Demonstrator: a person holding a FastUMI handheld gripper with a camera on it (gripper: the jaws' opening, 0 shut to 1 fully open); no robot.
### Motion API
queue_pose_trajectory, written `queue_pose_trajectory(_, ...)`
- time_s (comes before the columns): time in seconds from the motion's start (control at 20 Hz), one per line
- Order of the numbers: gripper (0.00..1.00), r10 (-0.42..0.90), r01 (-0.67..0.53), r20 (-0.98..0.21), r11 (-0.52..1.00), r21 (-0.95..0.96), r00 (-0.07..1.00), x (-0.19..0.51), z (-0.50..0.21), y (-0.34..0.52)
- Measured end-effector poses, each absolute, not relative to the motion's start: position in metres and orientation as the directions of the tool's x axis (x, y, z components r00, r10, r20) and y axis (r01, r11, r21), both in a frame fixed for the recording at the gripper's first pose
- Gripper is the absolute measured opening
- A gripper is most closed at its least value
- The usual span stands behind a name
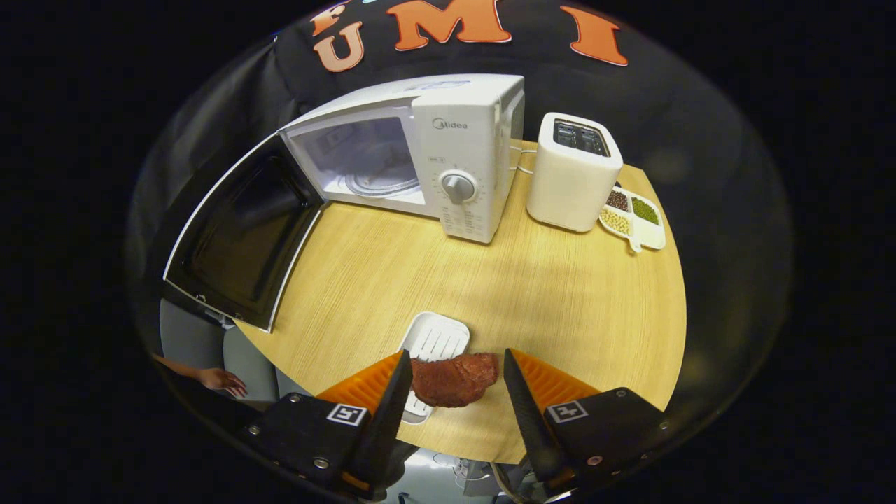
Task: Open the microwave, put the food inside, and close the microwave door.
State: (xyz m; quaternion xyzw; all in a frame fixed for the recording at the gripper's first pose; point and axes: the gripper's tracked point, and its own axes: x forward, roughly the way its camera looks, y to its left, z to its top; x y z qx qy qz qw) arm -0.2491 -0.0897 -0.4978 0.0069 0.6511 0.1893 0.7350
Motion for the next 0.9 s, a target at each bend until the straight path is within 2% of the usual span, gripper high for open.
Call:
queue_pose_trajectory(0.05, 0.84, 0.3, -0.263, -0.953, 0.922, 0.283, 0.028, -0.254, -0.506, -0.093)
queue_pose_trajectory(0.25, 0.89, 0.38, -0.21, -0.92, 0.896, 0.392, -0.095, -0.258, -0.532, -0.096)
queue_pose_trajectory(0.5, 0.82, 0.432, -0.152, -0.871, 0.868, 0.472, -0.234, -0.284, -0.551, -0.094)
queue_pose_trajectory(0.55, 0.75, 0.453, -0.135, -0.858, 0.86, 0.492, -0.243, -0.285, -0.551, -0.092)
queue_pose_trajectory(0.75, 0.37, 0.524, -0.053, -0.821, 0.835, 0.547, -0.226, -0.284, -0.538, -0.084)
queue_pose_trajectory(0.8, 0.33, 0.545, -0.024, -0.81, 0.826, 0.562, -0.215, -0.284, -0.531, -0.081)
queue_pose_trajectory(0.85, 0.24, 0.568, -0.002, -0.797, 0.814, 0.581, -0.204, -0.285, -0.524, -0.077)
queue_pose_trajectory(0.9, 0.2, 0.579, 0.018, -0.794, 0.81, 0.586, -0.185, -0.285, -0.519, -0.076)
